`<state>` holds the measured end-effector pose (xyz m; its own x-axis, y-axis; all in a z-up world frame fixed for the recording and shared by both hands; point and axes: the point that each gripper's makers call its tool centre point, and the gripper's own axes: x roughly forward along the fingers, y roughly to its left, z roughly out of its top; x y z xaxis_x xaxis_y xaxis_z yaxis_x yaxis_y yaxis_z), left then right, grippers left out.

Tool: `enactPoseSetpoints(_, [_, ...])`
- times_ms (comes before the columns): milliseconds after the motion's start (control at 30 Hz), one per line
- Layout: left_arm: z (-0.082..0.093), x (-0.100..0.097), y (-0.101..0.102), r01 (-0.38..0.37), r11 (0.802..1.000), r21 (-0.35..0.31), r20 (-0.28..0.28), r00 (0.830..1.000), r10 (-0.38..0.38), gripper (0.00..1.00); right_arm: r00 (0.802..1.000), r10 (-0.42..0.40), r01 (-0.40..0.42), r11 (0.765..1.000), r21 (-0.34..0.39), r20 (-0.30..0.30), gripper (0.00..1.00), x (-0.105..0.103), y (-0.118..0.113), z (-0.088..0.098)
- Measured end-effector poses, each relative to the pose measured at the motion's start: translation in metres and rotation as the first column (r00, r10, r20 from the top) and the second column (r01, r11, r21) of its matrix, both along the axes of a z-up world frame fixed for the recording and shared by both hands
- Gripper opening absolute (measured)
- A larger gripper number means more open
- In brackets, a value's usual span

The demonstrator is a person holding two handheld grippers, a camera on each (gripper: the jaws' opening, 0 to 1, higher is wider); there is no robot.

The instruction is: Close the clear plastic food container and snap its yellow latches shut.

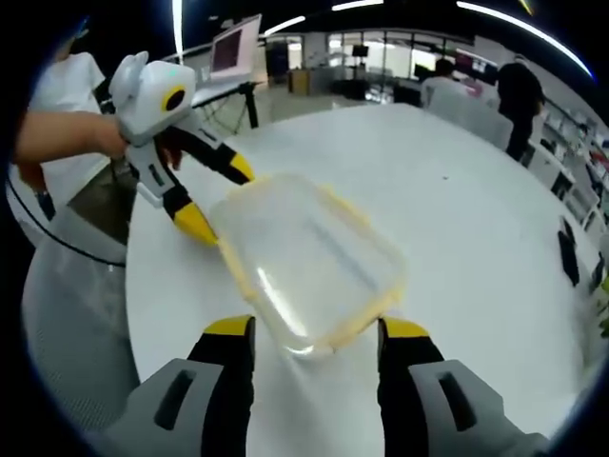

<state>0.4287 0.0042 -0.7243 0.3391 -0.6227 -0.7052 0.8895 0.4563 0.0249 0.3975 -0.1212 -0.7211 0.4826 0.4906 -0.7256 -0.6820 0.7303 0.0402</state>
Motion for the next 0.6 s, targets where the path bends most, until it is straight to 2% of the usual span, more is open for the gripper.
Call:
enactPoseSetpoints(367, [0.006,-0.011,0.005,-0.025,1.000,-0.014,-0.003,1.000,0.025,0.46,1.000,0.001,-0.001,1.000,0.004,0.018,0.49,-0.012,0.002,0.007])
enactPoseSetpoints(600, [0.014,-0.021,0.013,-0.063,0.997,-0.037,-0.004,0.998,0.063,0.48,0.998,-0.016,0.015,1.000,0.016,0.054,0.52,-0.023,0.000,0.020])
